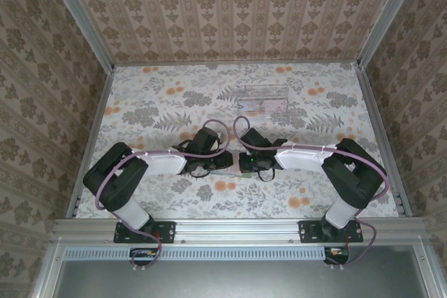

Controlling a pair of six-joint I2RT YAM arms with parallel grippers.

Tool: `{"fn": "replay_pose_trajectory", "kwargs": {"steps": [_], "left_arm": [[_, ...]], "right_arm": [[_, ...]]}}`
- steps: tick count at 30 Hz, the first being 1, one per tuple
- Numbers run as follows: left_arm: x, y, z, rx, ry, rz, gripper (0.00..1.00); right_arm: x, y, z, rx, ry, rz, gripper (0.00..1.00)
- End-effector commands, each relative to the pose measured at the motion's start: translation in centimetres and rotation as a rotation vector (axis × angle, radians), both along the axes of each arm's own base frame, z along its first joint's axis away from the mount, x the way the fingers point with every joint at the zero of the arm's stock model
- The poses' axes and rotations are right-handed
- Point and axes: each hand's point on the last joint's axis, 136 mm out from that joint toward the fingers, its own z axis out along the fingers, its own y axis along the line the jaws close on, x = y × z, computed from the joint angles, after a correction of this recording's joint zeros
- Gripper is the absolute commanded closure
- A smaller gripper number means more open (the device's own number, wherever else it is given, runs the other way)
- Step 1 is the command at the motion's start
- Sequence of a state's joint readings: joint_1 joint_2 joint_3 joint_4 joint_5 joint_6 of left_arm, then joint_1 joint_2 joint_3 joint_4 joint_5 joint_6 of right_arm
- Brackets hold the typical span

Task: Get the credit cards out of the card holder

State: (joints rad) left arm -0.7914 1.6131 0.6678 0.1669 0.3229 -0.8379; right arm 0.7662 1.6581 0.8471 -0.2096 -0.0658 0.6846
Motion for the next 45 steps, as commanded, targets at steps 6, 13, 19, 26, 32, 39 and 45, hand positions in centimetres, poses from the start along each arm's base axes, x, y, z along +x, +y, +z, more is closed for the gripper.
{"fn": "replay_pose_trajectory", "kwargs": {"steps": [6, 13, 19, 26, 32, 39, 45], "left_arm": [[-0.9, -0.6, -0.7, -0.027, 0.04, -0.016, 0.82], [-0.9, -0.1, -0.9, -0.031, 0.052, 0.002, 1.0], [-0.7, 0.8, -0.8, -0.026, 0.052, 0.021, 1.0], [-0.2, 2.0, -0.7, -0.012, 0.044, 0.035, 1.0], [0.3, 3.3, -0.5, -0.003, 0.037, 0.051, 1.0], [0.7, 4.0, -0.2, 0.003, 0.025, 0.041, 1.0], [0.7, 3.9, 0.0, -0.016, 0.029, 0.042, 1.0]], "right_arm": [[-0.5, -0.6, -1.2, -0.044, 0.023, -0.003, 0.85], [-0.5, -0.7, -1.2, -0.046, 0.024, -0.004, 0.86], [-0.7, -1.0, -1.4, -0.052, 0.027, -0.007, 0.86], [-0.9, -1.3, -1.5, -0.052, 0.029, -0.013, 0.86], [-0.8, -1.4, -1.4, -0.052, 0.027, -0.017, 0.86], [-0.9, -1.3, -1.4, -0.05, 0.028, -0.015, 0.86], [-0.8, -1.3, -1.4, -0.051, 0.028, -0.015, 0.86]]}}
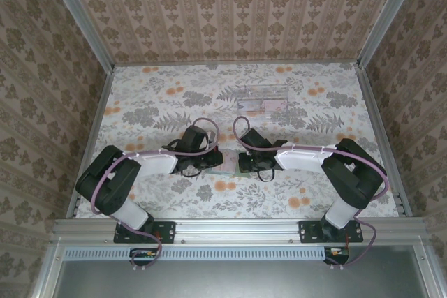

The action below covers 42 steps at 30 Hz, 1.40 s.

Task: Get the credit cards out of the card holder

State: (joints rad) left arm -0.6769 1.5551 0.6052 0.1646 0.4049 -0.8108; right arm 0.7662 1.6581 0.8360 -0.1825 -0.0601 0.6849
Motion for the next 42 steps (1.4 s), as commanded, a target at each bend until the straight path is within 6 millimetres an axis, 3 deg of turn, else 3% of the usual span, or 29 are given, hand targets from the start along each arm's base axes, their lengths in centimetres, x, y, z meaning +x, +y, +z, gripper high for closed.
{"fn": "replay_pose_trajectory", "kwargs": {"steps": [1, 12, 27, 37, 42], "left_arm": [[-0.1, 0.7, -0.2, 0.012, 0.001, 0.005, 1.0], [-0.7, -1.8, -0.5, -0.026, 0.002, 0.031, 1.0], [-0.8, -1.9, -1.3, 0.003, 0.008, 0.019, 1.0], [-0.8, -1.9, -1.3, 0.007, 0.008, 0.014, 1.0], [-0.7, -1.9, -1.3, 0.013, 0.007, 0.007, 1.0]], "right_arm": [[-1.0, -1.3, -1.3, -0.056, 0.042, -0.012, 0.86], [-0.2, -0.7, 1.9, 0.007, -0.029, -0.013, 0.85], [-1.2, 0.2, -1.0, 0.027, 0.056, 0.01, 0.87], [-1.1, 0.7, 0.5, 0.063, 0.032, 0.018, 0.87], [-1.4, 0.1, -0.8, 0.01, 0.058, 0.029, 0.92]]}}
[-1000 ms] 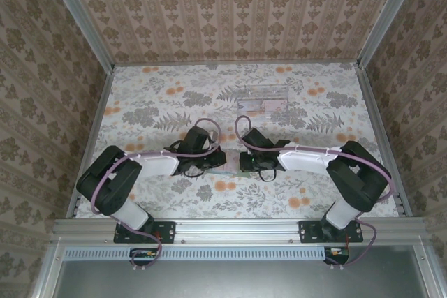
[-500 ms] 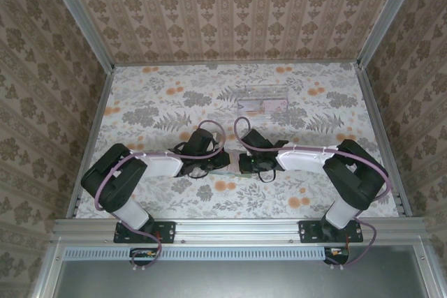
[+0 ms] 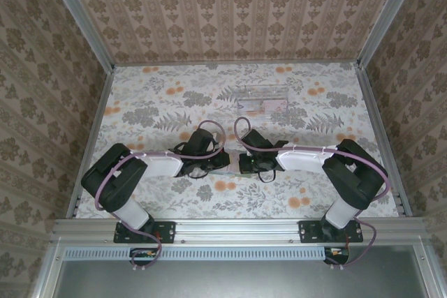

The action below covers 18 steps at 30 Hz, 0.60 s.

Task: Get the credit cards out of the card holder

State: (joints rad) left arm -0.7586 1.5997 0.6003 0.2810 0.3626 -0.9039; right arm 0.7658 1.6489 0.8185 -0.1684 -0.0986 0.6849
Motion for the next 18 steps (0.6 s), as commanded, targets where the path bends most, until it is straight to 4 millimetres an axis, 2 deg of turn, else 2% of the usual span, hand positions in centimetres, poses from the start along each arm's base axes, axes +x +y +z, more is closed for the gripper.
{"fn": "replay_pose_trajectory", "kwargs": {"steps": [1, 4, 7, 18], "left_arm": [[-0.1, 0.6, -1.3, 0.056, 0.016, -0.007, 1.0], [0.1, 0.7, -1.2, 0.058, 0.015, -0.012, 1.0], [0.2, 1.0, -1.3, 0.065, 0.02, -0.015, 1.0], [1.0, 2.4, -0.8, 0.074, 0.014, 0.002, 1.0]], "right_arm": [[-0.8, -0.6, -1.1, -0.054, 0.045, 0.016, 0.93], [-1.0, -2.3, -2.1, -0.143, 0.055, 0.014, 0.97], [-1.4, -3.0, -3.0, -0.169, 0.084, 0.005, 1.0], [-1.6, -3.4, -3.5, -0.179, 0.098, -0.006, 1.0]]}}
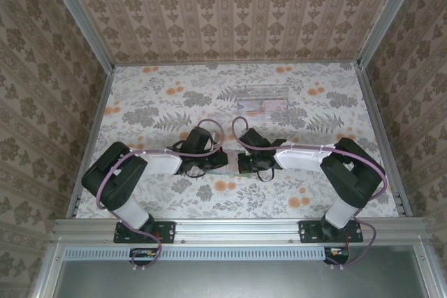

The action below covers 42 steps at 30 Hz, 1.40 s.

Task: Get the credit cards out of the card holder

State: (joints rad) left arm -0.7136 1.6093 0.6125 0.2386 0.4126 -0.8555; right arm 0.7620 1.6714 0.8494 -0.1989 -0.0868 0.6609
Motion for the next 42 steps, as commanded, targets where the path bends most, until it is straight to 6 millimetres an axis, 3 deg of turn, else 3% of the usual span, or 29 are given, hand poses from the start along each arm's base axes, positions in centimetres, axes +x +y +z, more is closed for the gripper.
{"fn": "replay_pose_trajectory", "kwargs": {"steps": [1, 14, 24, 35, 42], "left_arm": [[0.7, 1.7, -0.4, 0.066, -0.011, 0.025, 1.0], [0.9, 2.3, 0.1, 0.044, -0.018, 0.035, 1.0], [0.3, 0.0, -0.1, 0.012, -0.01, 0.029, 1.0], [0.1, -0.3, -0.5, 0.016, -0.002, 0.024, 1.0], [0.0, -0.4, -0.6, 0.02, -0.001, 0.021, 1.0]], "right_arm": [[-2.0, -3.3, -3.4, -0.15, 0.098, -0.02, 1.0], [-1.9, -2.9, -3.0, -0.13, 0.09, -0.018, 1.0], [-0.4, -0.7, 0.6, -0.015, 0.017, -0.001, 0.98], [-0.4, 0.5, 1.1, 0.021, 0.016, 0.015, 0.97], [-0.1, 1.0, 2.9, 0.089, -0.044, 0.008, 0.97]]}}
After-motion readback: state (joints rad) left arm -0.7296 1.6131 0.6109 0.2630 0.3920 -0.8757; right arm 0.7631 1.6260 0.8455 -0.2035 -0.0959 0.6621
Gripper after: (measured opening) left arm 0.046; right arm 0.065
